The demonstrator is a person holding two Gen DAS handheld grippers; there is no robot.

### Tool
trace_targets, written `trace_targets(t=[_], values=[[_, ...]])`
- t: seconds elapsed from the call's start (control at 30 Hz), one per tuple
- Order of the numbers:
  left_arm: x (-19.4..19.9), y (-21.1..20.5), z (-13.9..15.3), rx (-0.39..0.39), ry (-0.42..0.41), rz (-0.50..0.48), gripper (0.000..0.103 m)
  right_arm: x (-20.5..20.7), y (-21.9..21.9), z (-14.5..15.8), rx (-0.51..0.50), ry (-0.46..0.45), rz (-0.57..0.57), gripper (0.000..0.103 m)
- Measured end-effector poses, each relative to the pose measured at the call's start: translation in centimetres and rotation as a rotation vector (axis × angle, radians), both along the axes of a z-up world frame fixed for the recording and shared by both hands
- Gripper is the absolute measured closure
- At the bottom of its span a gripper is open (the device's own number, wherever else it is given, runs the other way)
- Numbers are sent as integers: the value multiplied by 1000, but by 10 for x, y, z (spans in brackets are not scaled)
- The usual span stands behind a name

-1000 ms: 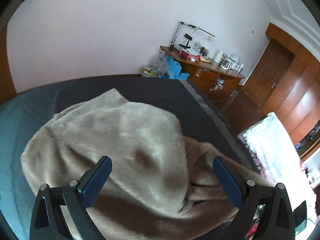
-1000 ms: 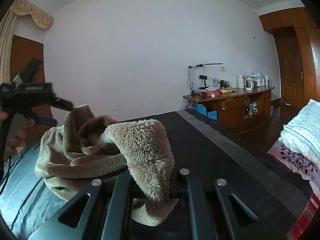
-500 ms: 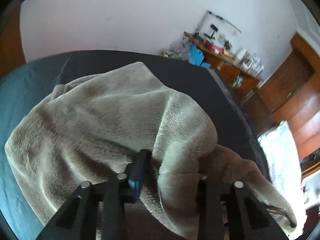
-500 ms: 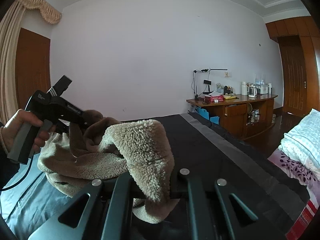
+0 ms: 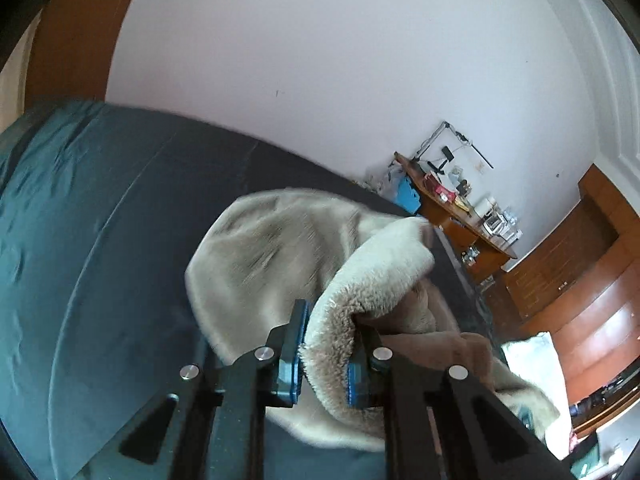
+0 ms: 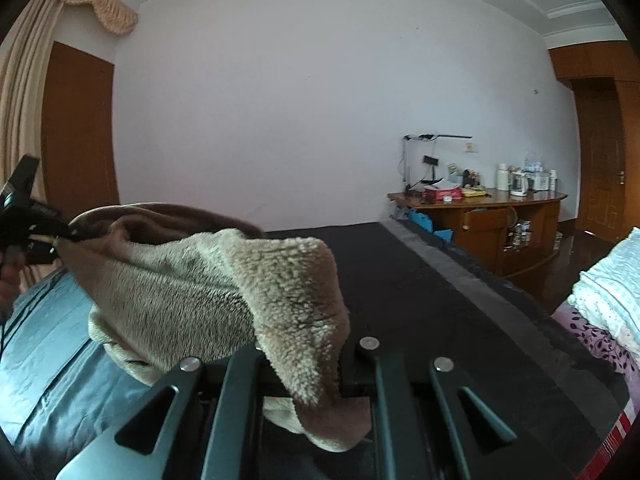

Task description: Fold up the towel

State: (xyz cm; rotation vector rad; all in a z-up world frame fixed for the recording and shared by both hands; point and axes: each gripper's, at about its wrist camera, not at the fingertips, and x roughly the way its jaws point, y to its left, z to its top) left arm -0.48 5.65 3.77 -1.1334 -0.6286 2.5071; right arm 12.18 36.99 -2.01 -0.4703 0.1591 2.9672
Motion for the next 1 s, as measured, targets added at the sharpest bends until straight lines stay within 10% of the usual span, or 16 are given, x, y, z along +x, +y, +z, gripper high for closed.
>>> trace_targets(t=[0.27, 0.8, 1.0], values=[[8, -24, -62, 106, -106, -59, 86, 4, 6, -3, -57, -57, 13, 56], [2, -48, -76, 174, -49, -145, 86, 41, -64, 44, 165, 140, -45, 52], [-2, -46, -82, 200, -63, -157, 86, 26, -62, 46, 238, 40, -6, 39]])
